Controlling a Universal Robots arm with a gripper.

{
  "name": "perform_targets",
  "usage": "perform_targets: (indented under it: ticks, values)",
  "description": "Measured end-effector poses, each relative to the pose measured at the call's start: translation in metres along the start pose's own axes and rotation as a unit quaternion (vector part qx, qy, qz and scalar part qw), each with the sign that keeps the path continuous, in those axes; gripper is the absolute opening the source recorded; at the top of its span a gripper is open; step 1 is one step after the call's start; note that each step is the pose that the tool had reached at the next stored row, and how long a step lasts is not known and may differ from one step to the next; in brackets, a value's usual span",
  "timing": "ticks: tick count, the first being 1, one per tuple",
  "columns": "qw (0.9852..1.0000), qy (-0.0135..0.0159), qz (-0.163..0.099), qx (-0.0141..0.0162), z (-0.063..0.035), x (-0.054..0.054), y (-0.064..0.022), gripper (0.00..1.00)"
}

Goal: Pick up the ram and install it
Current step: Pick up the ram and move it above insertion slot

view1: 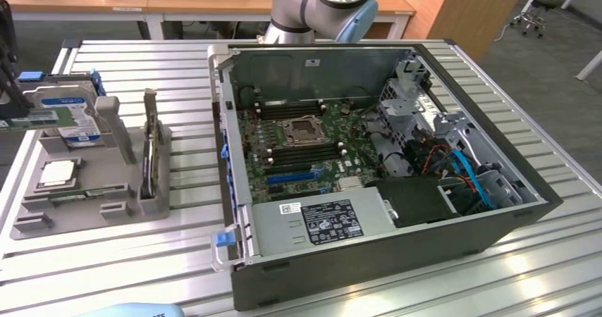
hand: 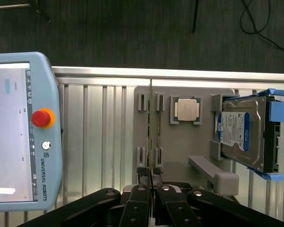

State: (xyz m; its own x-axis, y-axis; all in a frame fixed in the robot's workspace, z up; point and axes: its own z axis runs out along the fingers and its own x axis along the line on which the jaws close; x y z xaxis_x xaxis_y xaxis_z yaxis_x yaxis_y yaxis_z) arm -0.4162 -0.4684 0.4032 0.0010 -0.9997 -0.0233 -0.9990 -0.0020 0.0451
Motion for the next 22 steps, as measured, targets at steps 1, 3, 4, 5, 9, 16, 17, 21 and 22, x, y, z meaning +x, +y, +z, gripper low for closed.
perform_targets:
  ticks: [1, 3, 4, 5, 9, 16, 17, 21, 22]
  values:
    - [1.0, 0.0001, 0.0, -0.0001, -0.0002, 0.0, -0.0005, 0.11]
    - [1.0, 0.0, 0.0, 0.0, -0.0001, 0.0, -0.002, 0.11]
    - [1.0, 0.0, 0.0, 0.0, -0.0001, 0.0, -0.0028, 0.11]
    - [1.0, 0.0, 0.0, 0.0, -0.0002, 0.0, -0.0037, 0.11]
    - [1.0, 0.0, 0.0, 0.0, -0.0004, 0.0, -0.0099, 0.11]
    - [1.0, 0.0, 0.0, 0.0, -0.0011, 0.0, -0.0271, 0.11]
    - [1.0, 0.0, 0.0, 0.0001, -0.0013, 0.0, -0.0301, 0.11]
    - [1.0, 0.0, 0.0, 0.0, -0.0019, 0.0, -0.0421, 0.11]
    - [1.0, 0.0, 0.0, 0.0, -0.002, 0.0, -0.0452, 0.11]
